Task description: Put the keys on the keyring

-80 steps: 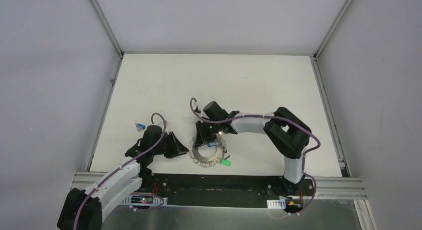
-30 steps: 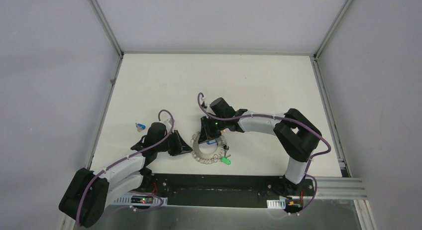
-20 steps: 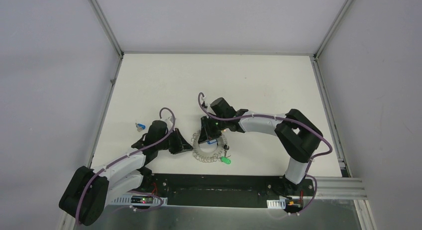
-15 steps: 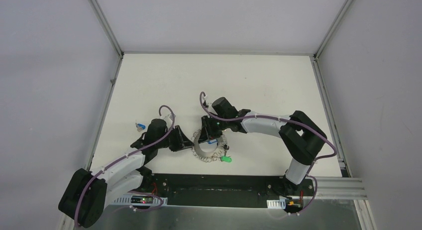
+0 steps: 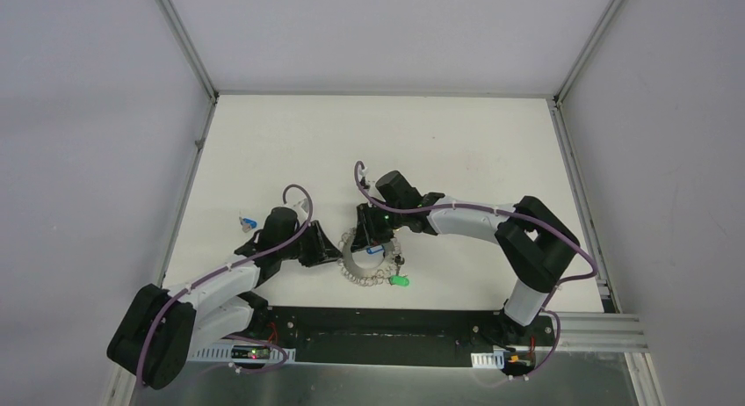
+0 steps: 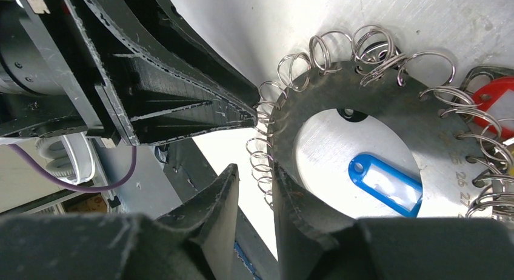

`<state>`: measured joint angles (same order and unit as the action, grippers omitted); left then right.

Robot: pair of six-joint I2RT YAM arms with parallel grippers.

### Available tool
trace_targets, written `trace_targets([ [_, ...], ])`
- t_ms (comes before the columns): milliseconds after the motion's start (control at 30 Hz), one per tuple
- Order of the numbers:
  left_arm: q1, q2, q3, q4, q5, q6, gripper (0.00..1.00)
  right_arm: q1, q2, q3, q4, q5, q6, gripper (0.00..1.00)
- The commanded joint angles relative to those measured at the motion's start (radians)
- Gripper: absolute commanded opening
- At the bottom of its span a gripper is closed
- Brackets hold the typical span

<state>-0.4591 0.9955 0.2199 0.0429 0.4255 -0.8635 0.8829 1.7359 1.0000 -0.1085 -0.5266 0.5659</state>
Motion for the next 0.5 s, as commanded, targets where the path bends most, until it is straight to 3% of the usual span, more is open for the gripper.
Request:
trace_targets([
  [0,-0.007,0.011,0.046,0.017,-0.023,0.041,0.27,-0.004,-0.040,-0.004,0.026,0.005,-0.014,0.29],
  [467,-0.007,0.103,0.069,0.074,-0.001,0.034,0.21,-0.004,-0.034,-0.007,0.027,0.001,-0.011,0.30],
])
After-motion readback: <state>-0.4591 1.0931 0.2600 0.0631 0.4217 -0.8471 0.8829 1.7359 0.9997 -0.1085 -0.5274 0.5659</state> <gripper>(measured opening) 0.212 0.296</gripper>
